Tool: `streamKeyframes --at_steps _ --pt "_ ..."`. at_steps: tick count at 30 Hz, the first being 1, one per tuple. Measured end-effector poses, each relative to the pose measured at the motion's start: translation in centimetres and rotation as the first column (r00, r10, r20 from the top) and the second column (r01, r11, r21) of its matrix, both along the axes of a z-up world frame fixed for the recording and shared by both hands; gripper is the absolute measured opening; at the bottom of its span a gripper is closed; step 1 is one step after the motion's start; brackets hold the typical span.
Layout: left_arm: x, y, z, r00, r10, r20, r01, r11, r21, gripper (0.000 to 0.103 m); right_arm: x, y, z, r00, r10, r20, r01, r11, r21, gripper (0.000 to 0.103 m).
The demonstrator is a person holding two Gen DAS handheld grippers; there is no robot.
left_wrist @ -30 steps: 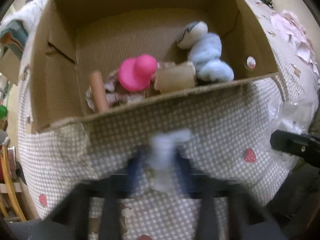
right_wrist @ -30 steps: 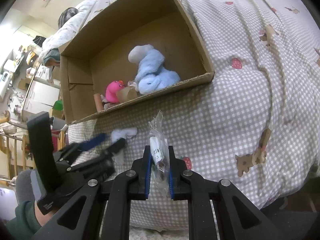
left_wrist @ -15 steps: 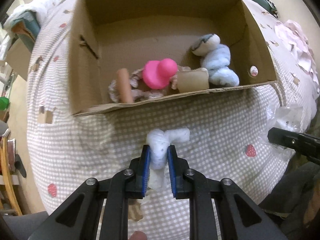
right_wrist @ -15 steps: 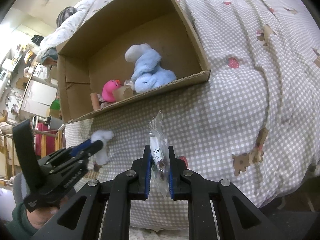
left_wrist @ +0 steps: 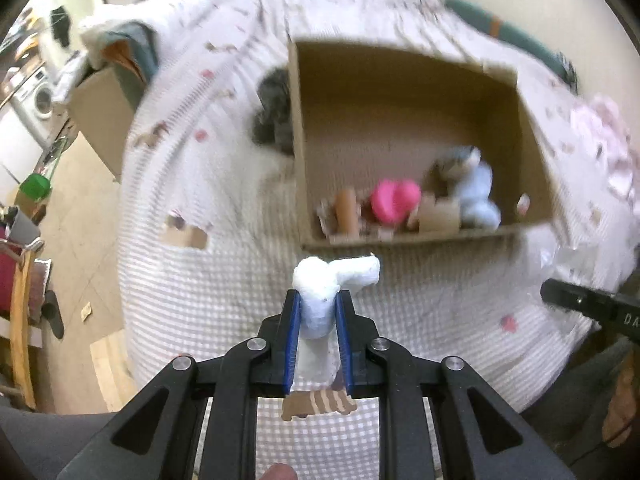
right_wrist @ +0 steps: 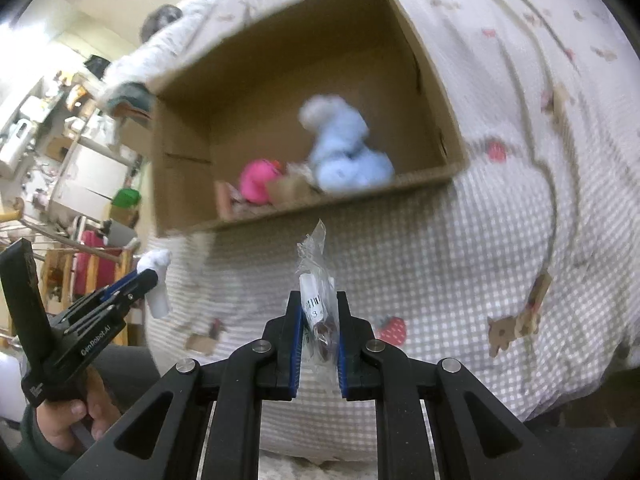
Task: Organize soft objects
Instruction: 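Carry the white sock with the left gripper while the right gripper carries the clear bag over the box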
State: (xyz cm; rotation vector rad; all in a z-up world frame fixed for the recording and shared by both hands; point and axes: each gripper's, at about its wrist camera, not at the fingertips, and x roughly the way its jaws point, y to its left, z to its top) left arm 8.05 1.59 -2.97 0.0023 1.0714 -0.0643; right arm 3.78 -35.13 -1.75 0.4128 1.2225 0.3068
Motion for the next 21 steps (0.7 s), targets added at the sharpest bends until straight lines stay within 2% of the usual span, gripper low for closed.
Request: streamKeyframes --at_steps 4,10,14,21 --pt "-0.5 0.3 3.5 0.996 0.011 0.086 -0.013 1.0 0.024 0.016 -0.3 -0.2 3.6 0.997 0.002 0.078 -0.001 1.0 -0.012 0.016" --pt "0.4 -0.2 7.8 0.989 0.016 0.15 -0.015 1.0 -0.01 0.016 0.2 -1.2 7.6 0.989 0.004 0.149 -0.002 1.0 -0.018 0.016" --pt "1.8 0.2 9.4 0.987 0.037 0.155 -0.029 0.998 -0.053 0.016 1.1 -2.0 9.9 0.981 0.009 0.193 -0.004 1.0 -0.026 0.016" --pt "4.6 -0.7 10.4 0.985 0.023 0.172 -0.015 0.999 -0.048 0.016 4.0 -2.2 11.5 0.975 0.005 0.221 0.002 1.0 -0.03 0.016"
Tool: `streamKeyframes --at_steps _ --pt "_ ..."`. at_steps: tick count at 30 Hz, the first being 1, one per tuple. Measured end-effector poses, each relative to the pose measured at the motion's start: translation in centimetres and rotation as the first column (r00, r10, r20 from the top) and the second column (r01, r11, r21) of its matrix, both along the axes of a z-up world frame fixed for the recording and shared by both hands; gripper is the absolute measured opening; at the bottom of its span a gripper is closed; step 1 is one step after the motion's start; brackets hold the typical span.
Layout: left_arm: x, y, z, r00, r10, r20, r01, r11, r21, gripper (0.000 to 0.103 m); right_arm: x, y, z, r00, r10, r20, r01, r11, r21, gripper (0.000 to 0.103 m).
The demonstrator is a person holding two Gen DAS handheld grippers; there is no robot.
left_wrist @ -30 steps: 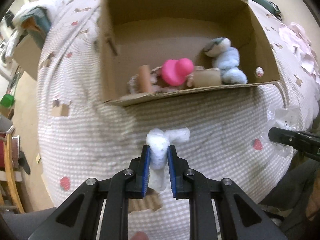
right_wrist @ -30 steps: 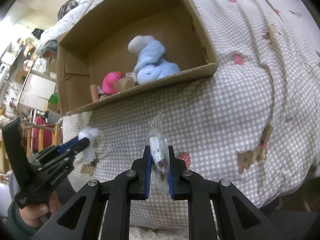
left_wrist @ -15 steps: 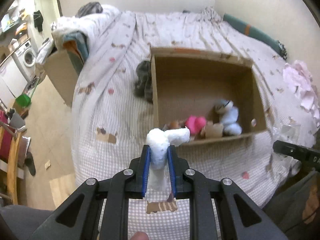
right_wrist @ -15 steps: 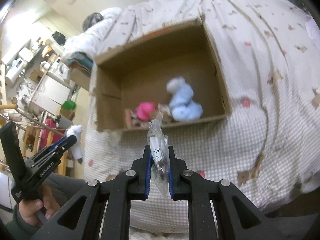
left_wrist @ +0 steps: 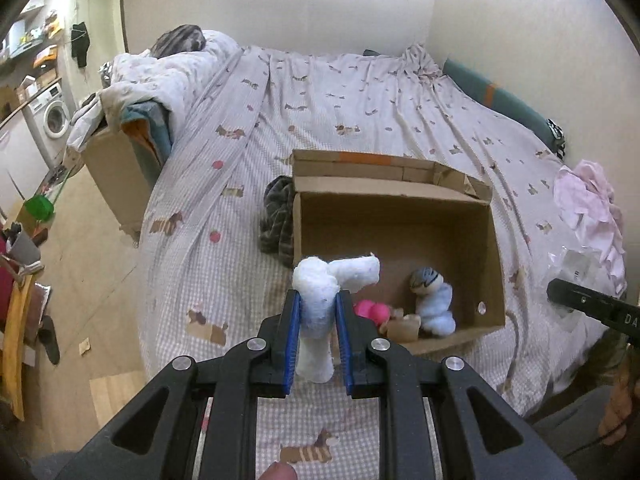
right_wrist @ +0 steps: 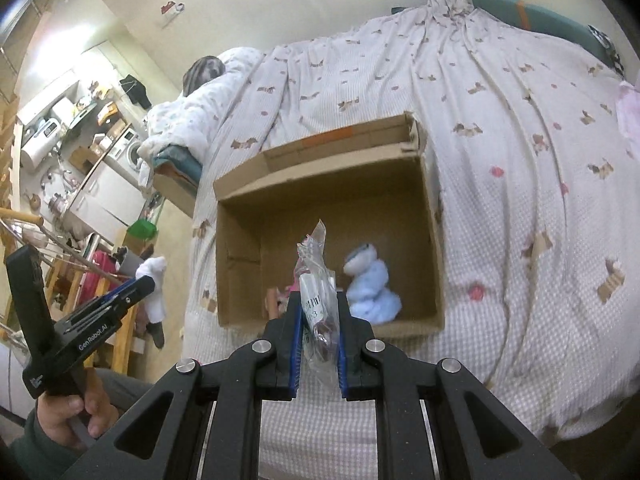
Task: Organize soft objects
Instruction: 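Carry the white sock with the left gripper while the right gripper carries the clear bag over the box, then open both grippers to drop the white sock and clear bag into the box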
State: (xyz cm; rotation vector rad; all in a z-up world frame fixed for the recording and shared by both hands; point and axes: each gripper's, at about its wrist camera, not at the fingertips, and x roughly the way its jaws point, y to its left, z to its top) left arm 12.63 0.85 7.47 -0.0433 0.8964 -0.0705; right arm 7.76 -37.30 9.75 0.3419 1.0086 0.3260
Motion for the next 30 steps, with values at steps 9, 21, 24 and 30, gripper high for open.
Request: streamKeyframes --at_steps 9,21,24,30 --pt "3.5 -1.4 -1.2 1.0 -0.006 -0.014 0.006 1.0 -0.03 0.016 3.2 0.3 -2.1 1.0 -0.008 -0.028 0.008 1.0 -0.017 0.016" --pt "6.9 -3.2 -6.7 0.995 -0.044 -0.091 0.04 0.998 -0.046 0.016 5.9 -0.1 -7.4 0.995 -0.071 -0.068 0.069 0.997 -0.026 0.016" --pt "7.1 -3.9 -8.1 0.994 -0.057 -0.089 0.055 0.998 -0.028 0.016 6.3 -0.1 -8.5 0.993 -0.082 -0.088 0.076 0.995 -0.065 0.016" --pt "6.9 -5.1 -9.9 0.99 -0.086 -0.113 0.089 0.996 0.025 0.016 6.3 0.2 -11.1 0.978 -0.111 -0.177 0.082 0.983 -0.164 0.016"
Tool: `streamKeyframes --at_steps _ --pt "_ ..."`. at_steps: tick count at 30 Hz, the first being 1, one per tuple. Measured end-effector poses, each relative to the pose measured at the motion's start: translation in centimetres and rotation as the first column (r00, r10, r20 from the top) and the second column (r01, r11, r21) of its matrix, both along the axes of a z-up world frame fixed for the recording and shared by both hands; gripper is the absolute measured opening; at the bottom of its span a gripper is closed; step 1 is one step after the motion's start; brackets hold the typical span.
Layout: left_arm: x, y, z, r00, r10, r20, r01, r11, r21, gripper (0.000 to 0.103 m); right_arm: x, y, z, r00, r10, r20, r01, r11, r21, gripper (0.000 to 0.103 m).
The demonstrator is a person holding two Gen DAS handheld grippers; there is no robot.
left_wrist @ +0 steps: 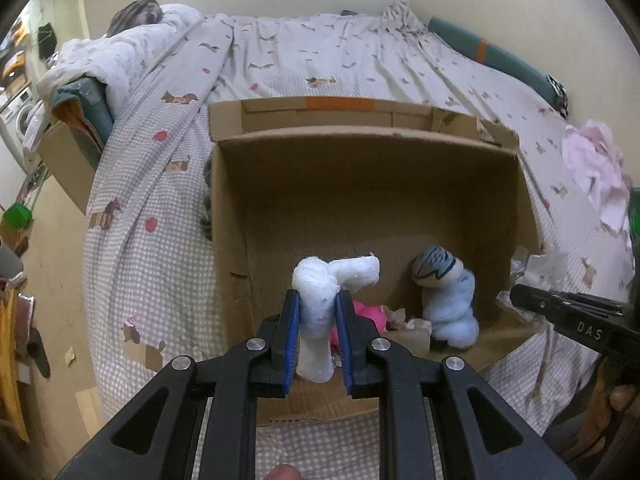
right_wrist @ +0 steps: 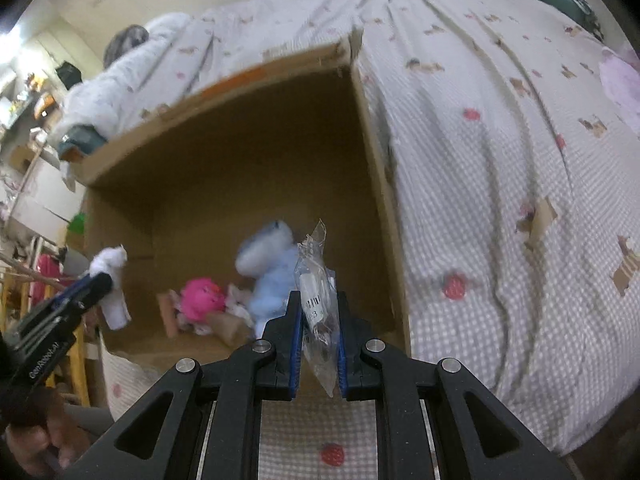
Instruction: Organize soft objects
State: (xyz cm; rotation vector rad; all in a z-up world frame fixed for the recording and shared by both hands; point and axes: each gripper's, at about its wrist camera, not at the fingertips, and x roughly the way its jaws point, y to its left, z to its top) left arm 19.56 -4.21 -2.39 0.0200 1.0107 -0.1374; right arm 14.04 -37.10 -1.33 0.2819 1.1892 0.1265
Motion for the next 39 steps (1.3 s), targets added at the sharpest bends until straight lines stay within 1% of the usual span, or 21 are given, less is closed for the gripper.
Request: streamKeyframes --at_steps 5,10,15,16,18,21,22,24,25,26,27,28,29,30,31,32,34,35,36,37,39 --pt "0.2 -0.1 -1.3 0.999 0.006 -0.042 -0.006 1.0 -0.007 0.016 0.4 0.6 -0.5 1.0 0.013 -0.006 -0.013 0.998 -0.059 0.016" --pt "0.3 -0.2 -1.4 0.999 -0.005 -0.047 0.003 0.999 -0.033 0.016 0.8 0.1 -1.2 1.0 -0.013 -0.026 0.012 0.999 -0.031 0.016" --pt "0.3 0.0 -1.2 0.999 0.0 -0.036 -0.001 0.999 -0.046 0.016 0.6 0.2 -1.2 1.0 -0.016 -0.023 0.015 0.999 -0.039 0.016" --pt "0.3 0.1 -1.3 0.999 0.003 -0.039 -0.004 0.999 -0.048 0.018 0.6 0.2 -1.1 1.0 -0.017 -0.02 0.016 0.999 -0.039 0.016" --pt "0.3 0.2 -1.4 0.999 0.005 -0.043 -0.007 0.999 -0.05 0.019 0.6 0.2 -0.9 1.0 -0.019 -0.012 0.019 0.999 -0.037 0.016" --pt "0.3 0.0 -1.6 0.999 0.003 -0.051 -0.005 1.0 -0.031 0.019 0.6 -0.1 -0.9 1.0 -0.026 -0.005 0.026 0.999 -0.034 0.017" --pt "0.3 -0.1 -1.6 0.999 0.001 -0.051 -0.002 1.0 -0.027 0.021 0.6 -0.1 -0.9 1.0 -0.028 -0.004 0.028 0.999 -0.037 0.017" --pt "0.2 -0.3 -1.6 0.999 -0.004 -0.048 0.003 1.0 -0.015 0.033 0.5 -0.2 -0.9 0.999 -0.033 -0.002 0.033 0.999 -0.041 0.019" --pt "0.2 -0.3 -1.6 0.999 -0.002 -0.046 0.002 1.0 -0.012 0.052 0.5 -0.3 -0.8 0.999 -0.037 0.0 0.037 0.999 -0.033 0.023" --pt "0.1 -0.3 -1.5 0.999 0.003 -0.042 -0.004 1.0 -0.009 0.067 0.5 -0.4 -0.7 0.999 -0.042 0.007 0.042 0.999 -0.02 0.025" --pt "0.0 -0.3 -1.4 0.999 0.007 -0.035 -0.007 1.0 -0.011 0.068 0.4 -0.5 -0.5 0.999 -0.045 0.016 0.045 0.999 -0.011 0.03" --pt "0.0 -0.2 -1.3 0.999 0.007 -0.033 -0.008 1.0 -0.017 0.068 0.3 -0.6 -0.3 0.999 -0.046 0.027 0.046 0.999 -0.006 0.038" --pt "0.0 -0.2 -1.2 0.999 0.005 -0.035 -0.006 1.0 -0.02 0.073 0.2 -0.6 0.0 0.998 -0.047 0.041 0.047 0.999 -0.003 0.047" --pt "0.0 -0.2 -1.1 0.999 0.005 -0.036 -0.005 1.0 -0.022 0.077 0.2 -0.6 0.3 0.997 -0.046 0.055 0.046 0.999 0.006 0.062" --pt "-0.1 -0.2 -1.0 0.999 0.007 -0.037 -0.007 1.0 -0.02 0.085 0.2 -0.7 0.6 0.997 -0.044 0.065 0.042 0.999 0.022 0.068" --pt "-0.2 0.0 -0.8 0.999 0.013 -0.037 -0.013 1.0 -0.012 0.085 0.0 -0.6 0.9 0.996 -0.044 0.077 0.042 0.999 0.023 0.068" --pt "-0.4 0.3 -0.3 0.999 0.031 -0.03 -0.031 1.0 -0.003 0.086 -0.2 -0.5 1.7 0.992 -0.05 0.114 0.049 0.999 0.018 0.075" --pt "-0.6 0.5 0.1 0.999 0.042 -0.019 -0.042 0.999 -0.004 0.086 -0.4 -0.5 2.1 0.989 -0.057 0.136 0.054 0.998 0.03 0.077" --pt "-0.8 0.7 0.4 0.999 0.051 -0.011 -0.051 0.999 -0.007 0.087 -0.6 -0.6 2.5 0.986 -0.064 0.156 0.057 0.997 0.046 0.082" --pt "-1.2 1.2 0.9 0.998 0.066 0.005 -0.066 0.998 -0.017 0.089 -0.8 -0.6 3.0 0.982 -0.071 0.176 0.061 0.996 0.061 0.09" --pt "-1.9 1.9 1.8 0.996 0.085 0.031 -0.085 0.996 -0.028 0.092 -1.3 -0.8 3.7 0.975 -0.081 0.208 0.066 0.995 0.077 0.102"
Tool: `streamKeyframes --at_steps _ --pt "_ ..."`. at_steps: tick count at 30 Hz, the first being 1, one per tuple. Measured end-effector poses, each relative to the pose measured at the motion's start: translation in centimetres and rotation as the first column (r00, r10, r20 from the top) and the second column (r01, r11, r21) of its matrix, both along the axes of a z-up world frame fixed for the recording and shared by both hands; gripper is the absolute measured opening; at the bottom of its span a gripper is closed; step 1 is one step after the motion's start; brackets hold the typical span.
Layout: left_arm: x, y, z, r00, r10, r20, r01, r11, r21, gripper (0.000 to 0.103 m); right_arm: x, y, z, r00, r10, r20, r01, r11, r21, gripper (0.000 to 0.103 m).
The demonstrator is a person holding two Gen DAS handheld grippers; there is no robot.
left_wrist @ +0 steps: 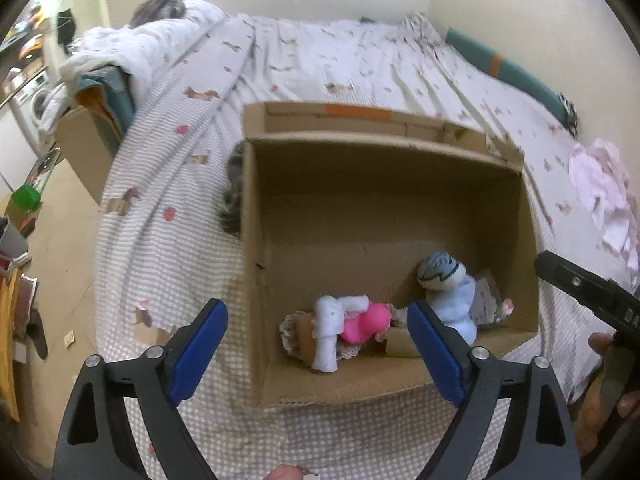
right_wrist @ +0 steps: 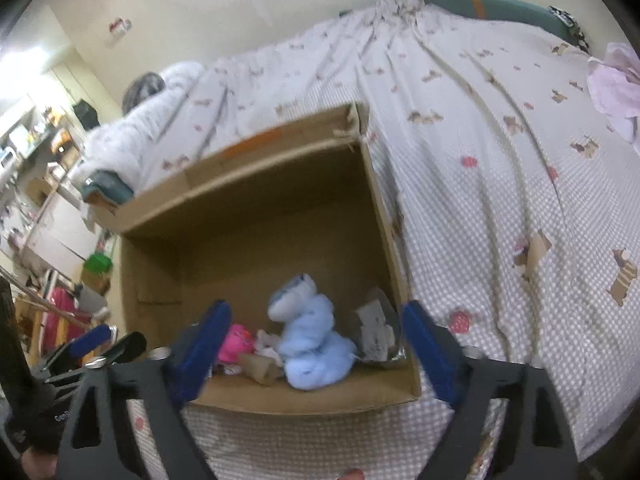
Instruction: Organize soft objects
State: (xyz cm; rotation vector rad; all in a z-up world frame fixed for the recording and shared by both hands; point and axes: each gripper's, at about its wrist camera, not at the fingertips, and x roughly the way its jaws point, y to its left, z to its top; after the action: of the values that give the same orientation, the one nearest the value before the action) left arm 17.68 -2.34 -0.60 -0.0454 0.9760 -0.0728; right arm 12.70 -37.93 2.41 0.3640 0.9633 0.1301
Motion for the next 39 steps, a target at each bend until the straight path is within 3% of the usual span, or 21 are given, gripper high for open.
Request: streamKeyframes --at_steps 2,6,11,26,34,39 --pt "-0.7 0.6 0.7 1.0 0.016 0.024 -0.017 1.0 0.012 0.093 -0.8 -0.2 0.8 0.999 -0.004 0.035 0.004 1.0 0.01 0.102" --pt "-1.8 1.3 0.8 1.0 -0.013 -0.016 0.013 1.0 -0.012 0.093 -2.1 0.1 1.8 0.997 0.012 0.072 -0.01 1.0 -0.025 0.103" --pt "-3.8 2.3 1.4 0.999 0.045 0.018 -0.046 0.997 0.055 0.093 -3.9 0.1 2.0 0.996 0.01 0.09 -0.007 1.0 -0.026 0.103" --pt "-9.7 2.9 3.9 0.991 0.045 0.128 -0.047 0.999 0.008 0.097 -9.2 0.0 2.8 0.989 -0.054 0.139 0.05 0.998 0.035 0.103" --pt "-11.5 4.1 4.8 0.974 0.13 0.186 -0.141 0.989 0.047 0.097 -10.9 1.4 3.4 0.975 -0.034 0.219 0.044 0.998 -0.039 0.103" --pt "-12.5 3.8 4.7 0.975 0.071 0.211 -0.082 0.996 0.044 0.097 -11.6 2.6 3.4 0.972 0.003 0.235 0.015 0.997 -0.078 0.103"
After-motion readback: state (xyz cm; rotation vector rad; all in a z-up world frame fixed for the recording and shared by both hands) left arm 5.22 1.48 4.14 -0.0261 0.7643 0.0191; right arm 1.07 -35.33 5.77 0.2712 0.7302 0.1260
